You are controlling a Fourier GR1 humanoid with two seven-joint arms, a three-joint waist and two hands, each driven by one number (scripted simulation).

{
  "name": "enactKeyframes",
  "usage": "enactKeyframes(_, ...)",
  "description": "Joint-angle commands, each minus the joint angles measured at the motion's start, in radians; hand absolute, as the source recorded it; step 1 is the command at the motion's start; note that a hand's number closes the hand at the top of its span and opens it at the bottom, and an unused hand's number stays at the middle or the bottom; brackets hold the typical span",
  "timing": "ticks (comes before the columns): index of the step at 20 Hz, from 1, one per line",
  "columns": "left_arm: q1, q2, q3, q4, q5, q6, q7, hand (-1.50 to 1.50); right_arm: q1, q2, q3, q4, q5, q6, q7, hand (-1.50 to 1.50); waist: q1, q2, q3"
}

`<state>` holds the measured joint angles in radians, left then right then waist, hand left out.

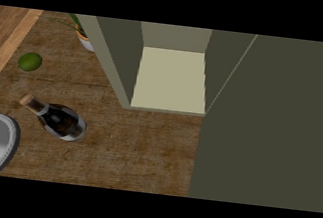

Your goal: Pick up the wine, place it into the cabinet and close the cabinet

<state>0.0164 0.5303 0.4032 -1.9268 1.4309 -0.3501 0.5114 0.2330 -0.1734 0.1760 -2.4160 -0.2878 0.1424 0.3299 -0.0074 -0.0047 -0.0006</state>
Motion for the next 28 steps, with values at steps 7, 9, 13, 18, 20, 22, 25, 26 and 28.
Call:
enactKeyframes(7,0.017,0.131,0.161,0.005,0.091,0.048,0.081,-1.5,0.102,-0.002,0.043,-0.224,-0.028,-0.029,0.063,-1.5,-0.004,-0.007,0.0)
enactKeyframes(9,0.042,0.114,0.152,-0.032,0.095,0.059,0.088,-1.5,0.055,-0.021,0.01,-0.24,-0.056,-0.051,0.113,-1.5,0.007,-0.006,0.0)
enactKeyframes(13,0.032,0.125,0.186,-0.025,0.1,0.098,0.082,-1.5,0.038,-0.003,0.035,-0.198,-0.031,-0.054,0.074,-1.5,0.012,-0.006,0.0)
enactKeyframes(18,-0.02,0.102,0.195,0.07,0.038,0.04,0.042,-1.5,0.064,-0.023,0.028,-0.201,-0.034,-0.032,0.047,-1.5,-0.013,0.0,0.0)
enactKeyframes(20,0.038,0.08,0.191,0.042,0.033,0.011,0.061,-1.5,0.084,-0.026,0.018,-0.219,-0.045,-0.036,0.051,-1.5,-0.006,-0.003,-0.001)
enactKeyframes(22,0.032,0.075,0.206,0.07,-0.015,0.023,0.036,-1.5,0.085,-0.023,0.056,-0.205,-0.018,-0.026,0.033,-1.5,-0.009,-0.002,-0.001)
enactKeyframes(25,-0.014,0.091,0.201,0.105,-0.057,0.055,0.027,-1.5,0.071,-0.026,0.019,-0.185,-0.05,-0.03,0.031,-1.5,-0.018,0.002,0.0)
enactKeyframes(26,-0.007,0.065,0.164,0.116,-0.122,0.024,0.016,-1.5,0.07,-0.003,0.048,-0.168,-0.031,-0.035,0.01,-1.5,-0.022,0.005,0.0)
enactKeyframes(28,0.006,0.051,0.152,0.105,-0.141,0.019,0.02,-1.5,0.114,-0.031,-0.016,-0.19,-0.109,-0.009,0.007,-1.5,-0.024,0.003,0.001)
